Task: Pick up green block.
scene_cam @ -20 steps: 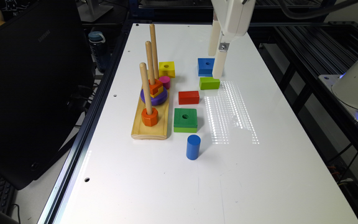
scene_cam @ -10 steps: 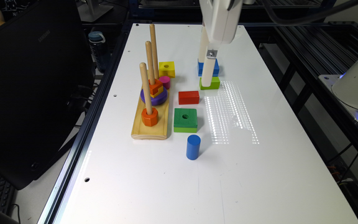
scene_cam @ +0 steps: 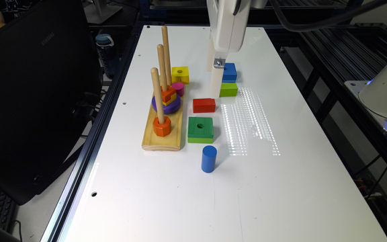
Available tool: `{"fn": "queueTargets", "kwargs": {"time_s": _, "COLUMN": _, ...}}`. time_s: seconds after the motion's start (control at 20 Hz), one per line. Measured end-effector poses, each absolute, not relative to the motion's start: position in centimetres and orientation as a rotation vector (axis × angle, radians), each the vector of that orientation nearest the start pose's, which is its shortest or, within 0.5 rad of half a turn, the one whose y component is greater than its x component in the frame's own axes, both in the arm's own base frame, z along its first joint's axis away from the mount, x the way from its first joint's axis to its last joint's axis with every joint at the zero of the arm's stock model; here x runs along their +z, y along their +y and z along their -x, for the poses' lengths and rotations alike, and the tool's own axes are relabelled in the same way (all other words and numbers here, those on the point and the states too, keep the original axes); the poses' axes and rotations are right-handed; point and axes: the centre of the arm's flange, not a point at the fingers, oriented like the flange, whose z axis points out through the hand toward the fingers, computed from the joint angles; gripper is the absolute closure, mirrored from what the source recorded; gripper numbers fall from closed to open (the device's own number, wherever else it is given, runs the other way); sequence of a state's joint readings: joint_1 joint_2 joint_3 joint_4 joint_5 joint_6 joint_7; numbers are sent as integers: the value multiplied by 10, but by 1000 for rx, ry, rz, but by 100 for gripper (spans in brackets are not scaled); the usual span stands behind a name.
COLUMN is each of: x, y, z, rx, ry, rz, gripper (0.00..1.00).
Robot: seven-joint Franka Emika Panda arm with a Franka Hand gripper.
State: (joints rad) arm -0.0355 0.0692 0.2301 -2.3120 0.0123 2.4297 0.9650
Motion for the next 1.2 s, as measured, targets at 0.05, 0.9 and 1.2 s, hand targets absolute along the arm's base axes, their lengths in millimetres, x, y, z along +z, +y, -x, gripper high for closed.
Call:
{"fn": "queueTargets", "kwargs": {"time_s": 0.05, "x": 319, "y": 103, "z": -512, "rx": -44, "ry": 1177, "rz": 2861, "gripper": 0}}
{"fn": "queueTargets", "kwargs": {"time_s": 0.9, "x": 287, "y": 106, "z": -513, "rx": -2, "ry": 1180, "rz": 2868, "gripper": 0}}
{"fn": "queueTargets", "kwargs": {"time_s": 1.2, "x": 272, "y": 105, "z": -514, "rx": 10, "ry": 1180, "rz": 2869, "gripper": 0}}
